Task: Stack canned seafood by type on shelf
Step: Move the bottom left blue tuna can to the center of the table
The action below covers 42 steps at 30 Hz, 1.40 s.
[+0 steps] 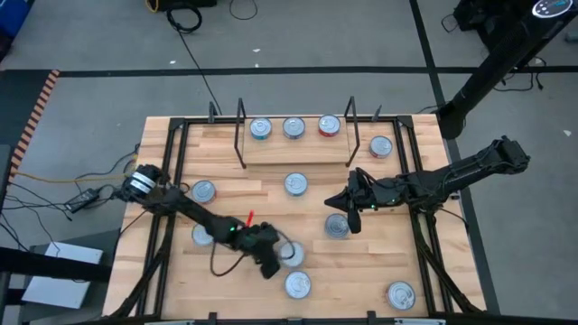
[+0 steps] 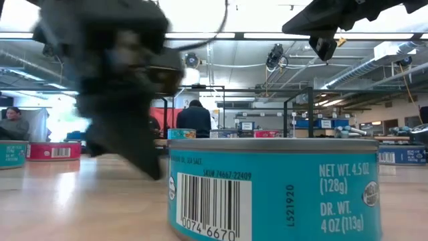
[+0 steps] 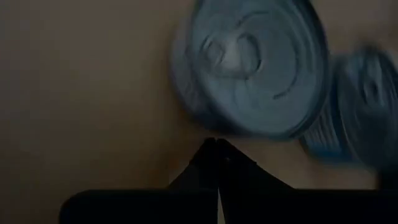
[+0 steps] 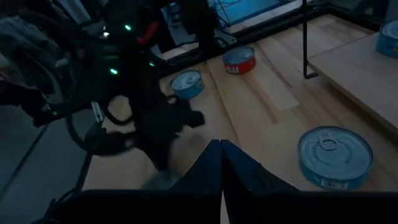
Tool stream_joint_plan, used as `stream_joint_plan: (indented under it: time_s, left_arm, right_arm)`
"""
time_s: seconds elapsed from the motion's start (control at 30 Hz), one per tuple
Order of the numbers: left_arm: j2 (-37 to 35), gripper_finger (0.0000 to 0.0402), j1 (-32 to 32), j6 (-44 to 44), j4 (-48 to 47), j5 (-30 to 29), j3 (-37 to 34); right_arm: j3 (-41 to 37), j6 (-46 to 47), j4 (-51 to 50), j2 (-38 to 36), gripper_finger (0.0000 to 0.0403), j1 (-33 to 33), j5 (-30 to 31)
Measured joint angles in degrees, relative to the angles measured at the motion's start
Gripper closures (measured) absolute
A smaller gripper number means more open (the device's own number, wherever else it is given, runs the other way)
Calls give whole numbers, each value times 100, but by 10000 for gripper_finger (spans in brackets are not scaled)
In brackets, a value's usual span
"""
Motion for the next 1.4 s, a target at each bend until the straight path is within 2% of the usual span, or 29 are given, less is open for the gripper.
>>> stream_joint_plan:
  time_s: [0.23,0.43,0.6,0.77,0.97,1.23,1.4]
  left_arm:
    - [102,402,501,903,671,-620,85]
    - [102,402,772,1856,1368,-626,85]
    - [94,402,830,2426,2013,-620,64]
    - [80,402,881,2183,3248,-573,-373]
    - [60,402,1005,1765,4857,-940,-1022]
    - [57,402,1004,1460,6278,-1643,-1799]
    - [47,402,1110,1342,7136,-1364,-2435]
  right_arm:
    - [0,-52,-1,0,392,57,31]
    - [141,379,-175,68,392,274,57]
    - [568,906,-936,395,393,518,202]
    - [1090,1795,-1680,946,382,431,-337]
    - [1457,2320,-1990,1637,352,237,-1198]
    - [1545,2676,-2134,2474,297,142,-1554]
    - [1547,2277,-2128,2927,283,222,-1542]
